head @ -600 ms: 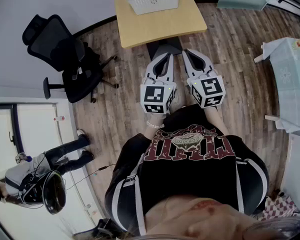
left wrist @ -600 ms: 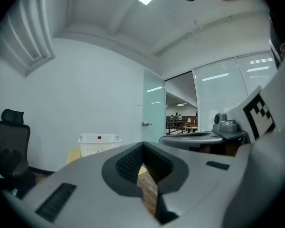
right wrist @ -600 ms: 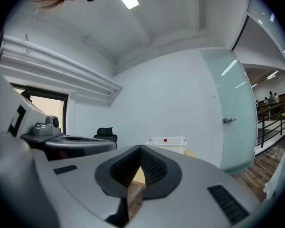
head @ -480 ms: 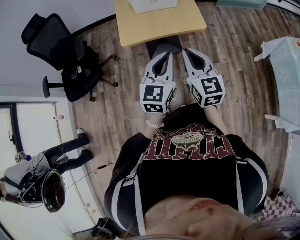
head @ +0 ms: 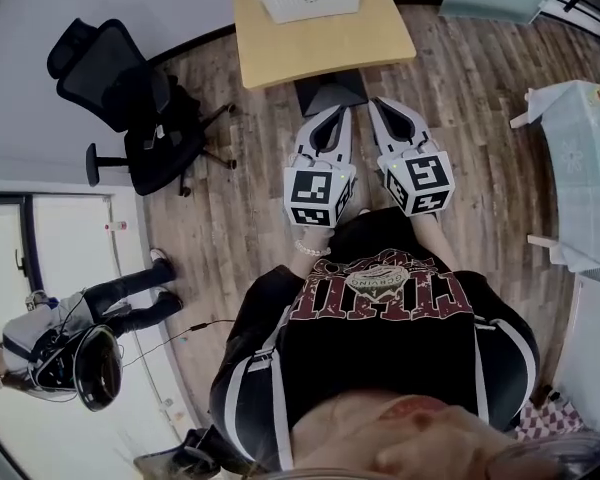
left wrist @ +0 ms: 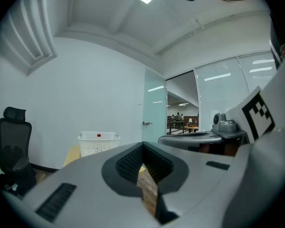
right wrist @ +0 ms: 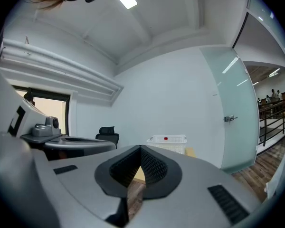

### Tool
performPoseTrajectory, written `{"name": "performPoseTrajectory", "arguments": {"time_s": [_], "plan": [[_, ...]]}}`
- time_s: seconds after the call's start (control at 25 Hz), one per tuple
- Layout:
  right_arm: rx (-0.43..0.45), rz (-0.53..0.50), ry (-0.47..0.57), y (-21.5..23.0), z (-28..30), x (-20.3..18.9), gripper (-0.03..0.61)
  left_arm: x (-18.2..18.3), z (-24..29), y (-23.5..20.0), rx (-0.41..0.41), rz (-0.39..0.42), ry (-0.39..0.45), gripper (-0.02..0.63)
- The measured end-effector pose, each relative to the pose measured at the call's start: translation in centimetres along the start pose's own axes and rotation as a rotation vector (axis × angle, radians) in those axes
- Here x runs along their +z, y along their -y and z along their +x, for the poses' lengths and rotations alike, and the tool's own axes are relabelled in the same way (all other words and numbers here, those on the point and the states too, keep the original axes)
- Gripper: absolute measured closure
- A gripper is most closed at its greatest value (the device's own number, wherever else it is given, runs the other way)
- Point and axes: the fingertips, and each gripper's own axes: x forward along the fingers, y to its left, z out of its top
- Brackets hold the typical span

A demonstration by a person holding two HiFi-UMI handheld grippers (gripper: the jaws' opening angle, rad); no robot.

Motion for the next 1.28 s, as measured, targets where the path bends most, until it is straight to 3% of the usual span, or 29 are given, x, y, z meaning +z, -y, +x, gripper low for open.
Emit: {"name": "performPoseTrajectory", "arguments": {"time_s": [0.68,1.28], "plan": [[0.031,0.003,-0.006,0.8,-0.8,-0.2,0.561,-0.2,0.2,0.6,0.038,-0.010,0.004,0.566],[0.028,-0.012,-0.022,0.8,3.9,0.3,0.561,0.3,2.7,-3.1,0.020,-0.026,-0.002,0.566]]}}
